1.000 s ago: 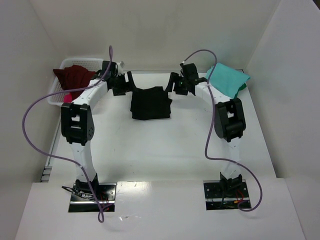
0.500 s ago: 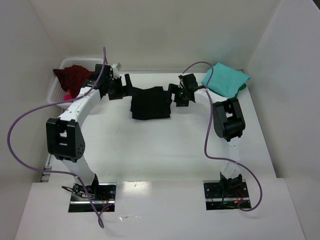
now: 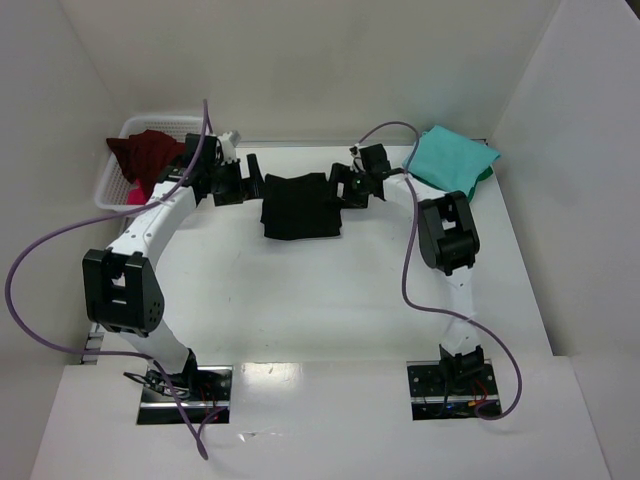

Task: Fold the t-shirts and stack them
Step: Put the neatly folded tshirt into the corner of the board with the right arm

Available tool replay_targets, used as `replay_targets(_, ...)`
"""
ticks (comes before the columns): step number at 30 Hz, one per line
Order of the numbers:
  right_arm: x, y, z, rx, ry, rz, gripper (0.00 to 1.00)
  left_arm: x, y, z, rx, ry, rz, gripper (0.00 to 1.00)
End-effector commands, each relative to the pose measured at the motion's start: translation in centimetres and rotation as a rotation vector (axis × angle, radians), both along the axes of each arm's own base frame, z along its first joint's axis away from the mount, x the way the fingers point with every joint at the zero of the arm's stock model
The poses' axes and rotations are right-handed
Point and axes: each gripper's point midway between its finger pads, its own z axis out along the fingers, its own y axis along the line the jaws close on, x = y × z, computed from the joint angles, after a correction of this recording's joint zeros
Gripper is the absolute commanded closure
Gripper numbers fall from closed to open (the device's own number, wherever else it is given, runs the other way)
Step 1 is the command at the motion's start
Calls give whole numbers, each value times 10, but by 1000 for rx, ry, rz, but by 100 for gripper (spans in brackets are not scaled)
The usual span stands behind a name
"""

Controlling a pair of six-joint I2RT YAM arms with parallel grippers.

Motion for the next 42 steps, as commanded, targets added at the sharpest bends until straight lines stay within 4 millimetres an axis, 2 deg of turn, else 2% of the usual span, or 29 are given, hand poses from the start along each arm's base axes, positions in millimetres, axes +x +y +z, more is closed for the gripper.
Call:
replay_targets(1,1,4,-28,-27,39,-1,10,-1,-1,4,2,-27,-25,0)
replay_targets(2,1,5,-26,-24,45,-6,11,-1,-1,4,2,-26,-25,0)
replay_targets(4,-1,10,-38,-25,70,-5,13,0,-2,0,3,-16,-25,0)
replay_targets(6,-2,12,-40,-15,90,-9,16,1,1,-3,-2,-7,-22,0)
replay_targets(8,-8,19,-53,-28,125,-16,17,1,1,-3,-2,-7,-22,0)
replay_targets(10,-9,21,-58,-60,127,-27,17,1,1,-4,4,-11,-28,0)
replay_targets(12,-6,23,-56,-83,117,-48,21,1,1,-4,4,-10,-28,0)
replay_targets(13,-11,27,-57,-89,129,-39,23,-1,1,-7,5,-2,-28,0)
replay_targets(16,-12,25,-65,-96,155,-60,36,0,2,-7,10,-6,-34,0)
replay_targets(17,-9,26,-62,-93,147,-60,40,0,4,-7,4,-5,-31,0)
replay_targets(18,-8,25,-61,-99,145,-66,50,-2,4,-10,5,4,-31,0)
replay_targets(20,-6,26,-58,-104,154,-66,62,-2,5,-6,4,-6,-31,0)
replay_targets(21,-7,24,-67,-120,173,-71,78,-3,8,-9,4,2,-22,0)
replay_targets(24,0,24,-60,-140,160,-65,100,-3,7,-3,-4,-17,-28,0)
replay_targets(25,9,23,-53,-149,125,-72,100,-2,11,-3,-4,-17,-20,0)
replay_targets(27,11,22,-45,-163,119,-67,100,-3,10,1,-11,-25,-26,0)
replay_targets(28,25,17,-32,-165,80,-78,100,-2,13,1,-17,-21,-11,0)
replay_targets(30,37,8,-12,-162,46,-86,100,-3,12,5,-24,-30,-17,0)
replay_targets(31,54,4,15,-153,-14,-101,100,-3,12,5,-24,-30,-17,0)
replay_targets(33,77,-22,45,-167,-76,-141,100,-2,15,5,-24,-30,-8,0)
replay_targets(34,89,-31,68,-163,-108,-167,100,-2,16,5,-24,-30,-8,0)
replay_targets(35,100,-53,73,-170,-118,-196,100,-3,14,6,-31,-29,-16,0)
replay_targets(36,106,-64,82,-167,-130,-216,100,-3,14,6,-31,-29,-16,0)
replay_targets(37,113,-75,106,-162,-169,-233,100,-3,14,6,-31,-29,-16,0)
replay_targets(38,118,-87,109,-162,-172,-253,100,-4,13,6,-37,-29,-22,0)
replay_targets(39,125,-112,115,-163,-179,-294,100,-4,13,6,-37,-29,-23,0)
replay_targets(40,128,-126,124,-161,-192,-318,100,-4,13,6,-37,-29,-23,0)
replay_targets(41,129,-140,123,-165,-181,-338,100,-4,13,6,-37,-29,-23,0)
replay_targets(42,133,-167,131,-166,-190,-382,100,-3,13,3,-37,-20,-22,0)
